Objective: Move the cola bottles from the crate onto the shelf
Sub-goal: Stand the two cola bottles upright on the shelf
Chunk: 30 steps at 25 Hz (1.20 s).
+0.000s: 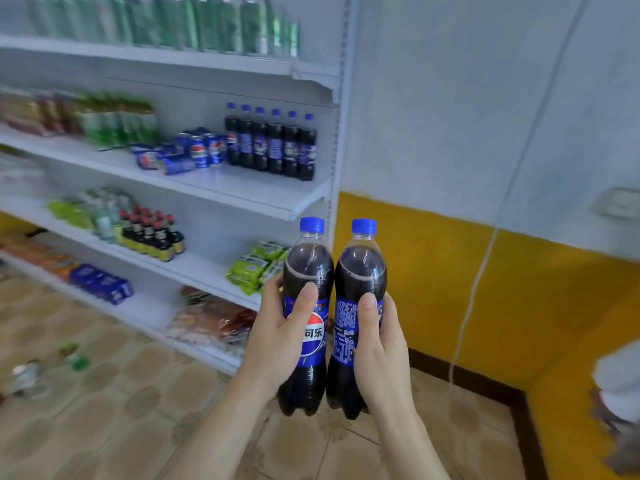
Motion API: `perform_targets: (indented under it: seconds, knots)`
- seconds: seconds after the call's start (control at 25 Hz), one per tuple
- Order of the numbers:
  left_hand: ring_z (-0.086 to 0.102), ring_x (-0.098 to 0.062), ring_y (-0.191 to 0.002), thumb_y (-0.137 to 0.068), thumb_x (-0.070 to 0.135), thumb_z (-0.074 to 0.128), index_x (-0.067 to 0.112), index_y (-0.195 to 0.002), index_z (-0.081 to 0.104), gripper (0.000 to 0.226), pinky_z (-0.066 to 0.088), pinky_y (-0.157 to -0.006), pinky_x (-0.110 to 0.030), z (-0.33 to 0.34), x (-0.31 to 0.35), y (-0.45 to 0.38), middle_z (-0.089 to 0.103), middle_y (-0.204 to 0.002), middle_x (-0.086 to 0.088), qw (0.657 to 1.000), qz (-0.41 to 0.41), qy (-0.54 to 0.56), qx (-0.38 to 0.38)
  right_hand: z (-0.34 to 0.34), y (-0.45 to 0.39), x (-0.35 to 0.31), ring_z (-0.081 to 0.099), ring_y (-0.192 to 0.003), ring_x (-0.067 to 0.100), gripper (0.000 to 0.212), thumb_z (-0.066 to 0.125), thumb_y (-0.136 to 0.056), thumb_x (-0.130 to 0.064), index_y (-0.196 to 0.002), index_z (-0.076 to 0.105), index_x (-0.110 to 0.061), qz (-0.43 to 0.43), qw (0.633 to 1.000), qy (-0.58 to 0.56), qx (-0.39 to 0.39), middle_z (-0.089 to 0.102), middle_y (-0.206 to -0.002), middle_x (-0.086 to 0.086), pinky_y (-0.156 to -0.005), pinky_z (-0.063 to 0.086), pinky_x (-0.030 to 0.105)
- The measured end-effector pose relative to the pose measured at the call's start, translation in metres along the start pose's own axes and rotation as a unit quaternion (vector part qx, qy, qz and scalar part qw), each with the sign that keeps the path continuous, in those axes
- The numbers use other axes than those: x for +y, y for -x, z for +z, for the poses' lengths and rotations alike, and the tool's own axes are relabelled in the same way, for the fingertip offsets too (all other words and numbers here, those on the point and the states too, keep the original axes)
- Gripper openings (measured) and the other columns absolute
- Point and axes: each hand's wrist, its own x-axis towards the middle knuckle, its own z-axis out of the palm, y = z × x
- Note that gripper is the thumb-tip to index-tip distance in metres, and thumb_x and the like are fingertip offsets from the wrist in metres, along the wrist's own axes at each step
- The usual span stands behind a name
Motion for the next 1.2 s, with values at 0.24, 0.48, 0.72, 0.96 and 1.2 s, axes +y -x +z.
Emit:
perform_targets:
  seconds: [0.24, 0.48, 0.72, 0.96, 1.2]
  knots:
    - [0.072, -0.007, -0.095, -0.071, 0.063, 0.061, 0.029, -0.108, 0.057, 0.050, 0.055, -0.081, -0.027, -0.097, 0.015, 0.010, 0.074, -0.100, 0.011, 0.990, 0.003, -0.047, 0.135, 0.092, 0.013, -0.013, 0.067, -0.101, -0.004, 0.052, 0.041, -0.088, -0.064, -0.131, 0.054, -0.038, -0.017, 0.992, -0.026, -0.120, 0.070, -0.108, -0.027, -0.087, 0.053, 0.028]
    - [0.074, -0.012, -0.092, -0.077, 0.064, 0.063, 0.026, -0.109, 0.057, 0.050, 0.057, -0.078, -0.032, -0.139, 0.019, 0.004, 0.075, -0.099, 0.007, 0.979, 0.013, -0.045, 0.198, 0.143, -0.001, -0.012, 0.068, -0.107, 0.002, 0.046, 0.049, -0.089, -0.060, -0.131, 0.052, -0.042, -0.016, 0.975, -0.055, -0.214, 0.071, -0.115, -0.021, -0.095, 0.056, 0.040]
    - [0.073, -0.007, -0.088, -0.080, 0.051, 0.060, 0.035, -0.109, 0.056, 0.034, 0.055, -0.065, -0.016, -0.150, 0.021, -0.029, 0.074, -0.096, 0.016, 0.972, 0.023, -0.035, 0.229, 0.174, -0.041, -0.005, 0.069, -0.109, 0.006, 0.038, 0.055, -0.093, -0.063, -0.128, 0.051, -0.048, -0.022, 0.962, -0.062, -0.265, 0.071, -0.116, -0.020, -0.097, 0.056, 0.047]
    - [0.074, -0.011, -0.093, -0.086, 0.044, 0.062, 0.030, -0.118, 0.059, 0.035, 0.057, -0.069, -0.020, -0.165, 0.010, -0.061, 0.075, -0.103, 0.009, 0.965, 0.040, -0.020, 0.257, 0.205, -0.072, 0.008, 0.068, -0.112, 0.008, 0.054, 0.057, -0.090, -0.062, -0.138, 0.048, -0.041, -0.032, 0.955, -0.064, -0.289, 0.069, -0.121, -0.017, -0.098, 0.055, 0.048]
    - [0.073, -0.007, -0.096, -0.088, 0.045, 0.061, 0.039, -0.114, 0.061, 0.027, 0.058, -0.075, -0.023, -0.220, 0.000, -0.127, 0.075, -0.104, 0.016, 0.967, 0.042, -0.033, 0.251, 0.271, -0.113, 0.013, 0.069, -0.107, 0.005, 0.038, 0.060, -0.091, -0.048, -0.128, 0.054, -0.043, -0.026, 0.958, -0.063, -0.279, 0.071, -0.114, -0.019, -0.094, 0.057, 0.042]
